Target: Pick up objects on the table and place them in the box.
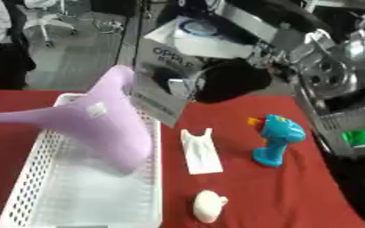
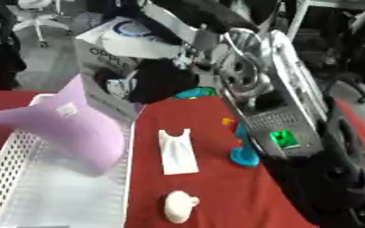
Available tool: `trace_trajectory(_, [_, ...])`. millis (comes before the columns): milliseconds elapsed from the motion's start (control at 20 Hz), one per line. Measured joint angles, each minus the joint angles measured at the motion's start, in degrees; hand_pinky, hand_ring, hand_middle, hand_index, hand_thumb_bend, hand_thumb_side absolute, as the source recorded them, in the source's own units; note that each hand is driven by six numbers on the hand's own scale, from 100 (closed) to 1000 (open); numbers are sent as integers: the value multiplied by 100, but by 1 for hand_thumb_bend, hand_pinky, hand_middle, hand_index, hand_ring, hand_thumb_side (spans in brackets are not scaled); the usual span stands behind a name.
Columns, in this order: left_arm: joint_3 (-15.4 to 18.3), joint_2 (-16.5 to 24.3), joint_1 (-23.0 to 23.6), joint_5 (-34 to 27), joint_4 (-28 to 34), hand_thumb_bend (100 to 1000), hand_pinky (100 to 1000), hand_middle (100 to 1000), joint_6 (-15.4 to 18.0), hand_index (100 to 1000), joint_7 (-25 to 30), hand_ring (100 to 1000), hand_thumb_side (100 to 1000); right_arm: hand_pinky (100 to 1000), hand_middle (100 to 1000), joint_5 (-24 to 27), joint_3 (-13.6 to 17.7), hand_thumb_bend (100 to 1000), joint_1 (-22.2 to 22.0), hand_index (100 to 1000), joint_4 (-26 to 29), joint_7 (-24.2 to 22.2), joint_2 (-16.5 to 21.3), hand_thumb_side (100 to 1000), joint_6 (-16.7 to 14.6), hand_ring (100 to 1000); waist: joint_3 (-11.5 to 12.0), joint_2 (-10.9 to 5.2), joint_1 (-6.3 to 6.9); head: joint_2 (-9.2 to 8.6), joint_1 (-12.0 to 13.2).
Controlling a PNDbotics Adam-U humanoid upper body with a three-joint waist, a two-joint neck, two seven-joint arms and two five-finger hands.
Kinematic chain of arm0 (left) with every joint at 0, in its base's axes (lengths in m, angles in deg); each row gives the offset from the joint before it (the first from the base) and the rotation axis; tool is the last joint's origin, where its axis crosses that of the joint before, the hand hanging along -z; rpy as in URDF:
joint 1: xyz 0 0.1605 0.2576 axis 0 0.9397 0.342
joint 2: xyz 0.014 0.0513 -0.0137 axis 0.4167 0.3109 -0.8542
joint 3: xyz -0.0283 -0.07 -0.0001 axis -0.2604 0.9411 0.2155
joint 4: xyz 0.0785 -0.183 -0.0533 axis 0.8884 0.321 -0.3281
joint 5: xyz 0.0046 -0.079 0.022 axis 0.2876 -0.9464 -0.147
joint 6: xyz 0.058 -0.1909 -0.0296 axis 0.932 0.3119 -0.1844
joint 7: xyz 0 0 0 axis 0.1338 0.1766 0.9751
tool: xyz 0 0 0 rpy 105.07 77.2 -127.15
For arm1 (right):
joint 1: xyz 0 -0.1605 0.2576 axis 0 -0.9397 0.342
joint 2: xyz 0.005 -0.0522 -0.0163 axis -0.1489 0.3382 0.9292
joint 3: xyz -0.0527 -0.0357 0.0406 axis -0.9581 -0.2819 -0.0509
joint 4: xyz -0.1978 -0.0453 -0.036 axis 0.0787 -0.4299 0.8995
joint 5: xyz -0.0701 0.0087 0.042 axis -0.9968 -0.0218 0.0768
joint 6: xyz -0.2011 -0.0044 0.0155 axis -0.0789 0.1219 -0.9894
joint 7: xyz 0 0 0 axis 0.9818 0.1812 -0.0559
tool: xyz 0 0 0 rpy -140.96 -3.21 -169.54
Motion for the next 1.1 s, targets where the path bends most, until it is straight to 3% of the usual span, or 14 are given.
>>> trace_trajectory(600, [93, -50, 1, 61, 0, 100, 859, 759, 27, 694, -143, 827, 856, 416, 398, -597, -258, 100, 79, 605, -68, -456, -598, 252, -12, 566, 291, -2, 2, 8, -554])
trace_trajectory(1100, [92, -146, -11, 54, 0, 100, 860, 759, 60, 694, -178, 827, 854, 417, 392, -716, -452, 100, -30, 598, -729, -329, -924, 250, -66, 574, 541, 40, 67, 2, -729])
